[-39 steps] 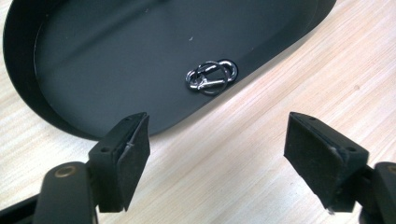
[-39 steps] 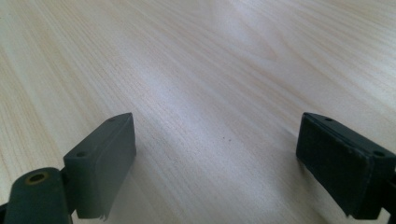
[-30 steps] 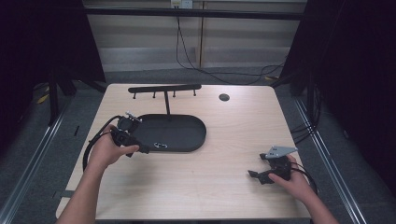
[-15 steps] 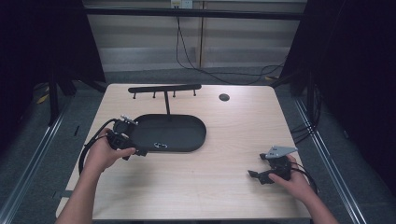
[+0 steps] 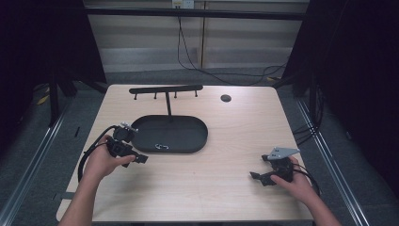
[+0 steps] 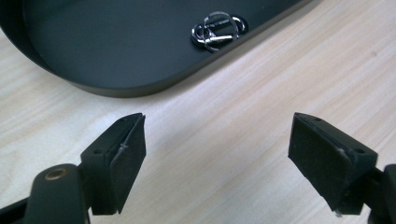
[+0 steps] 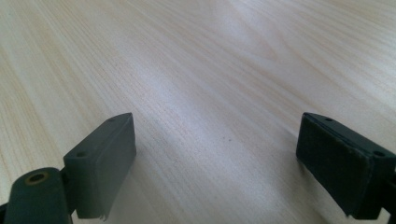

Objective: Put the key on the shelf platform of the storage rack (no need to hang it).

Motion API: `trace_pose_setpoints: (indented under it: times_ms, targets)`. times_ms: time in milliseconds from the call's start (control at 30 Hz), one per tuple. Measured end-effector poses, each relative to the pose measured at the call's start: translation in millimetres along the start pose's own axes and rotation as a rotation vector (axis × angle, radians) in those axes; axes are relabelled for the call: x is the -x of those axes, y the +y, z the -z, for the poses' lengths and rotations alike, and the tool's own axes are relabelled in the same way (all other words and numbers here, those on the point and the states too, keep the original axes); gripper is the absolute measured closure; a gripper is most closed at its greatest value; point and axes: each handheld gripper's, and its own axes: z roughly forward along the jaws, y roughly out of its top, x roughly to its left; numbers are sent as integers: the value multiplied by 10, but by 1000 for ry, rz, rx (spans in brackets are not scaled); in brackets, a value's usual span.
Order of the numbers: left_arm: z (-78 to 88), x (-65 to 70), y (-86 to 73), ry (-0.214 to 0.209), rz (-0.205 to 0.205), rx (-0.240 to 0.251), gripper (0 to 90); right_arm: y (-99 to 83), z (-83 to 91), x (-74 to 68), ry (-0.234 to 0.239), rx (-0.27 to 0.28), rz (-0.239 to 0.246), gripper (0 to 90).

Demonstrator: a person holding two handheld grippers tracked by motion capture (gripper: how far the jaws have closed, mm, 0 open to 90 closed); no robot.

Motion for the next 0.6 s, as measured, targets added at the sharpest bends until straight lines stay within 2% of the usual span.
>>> trace_pose_setpoints:
  times_ms: [233, 467, 600]
  targets:
    - [-31, 0, -95, 4, 6, 2, 190, 0, 0, 0, 0, 0, 0, 115]
    - [-70, -43, -203, -11, -5, 1, 168, 0, 0, 0, 0, 0, 0, 114]
    - [-92, -56, -268, -22, 3, 1, 161, 0, 0, 0, 0, 0, 0, 115]
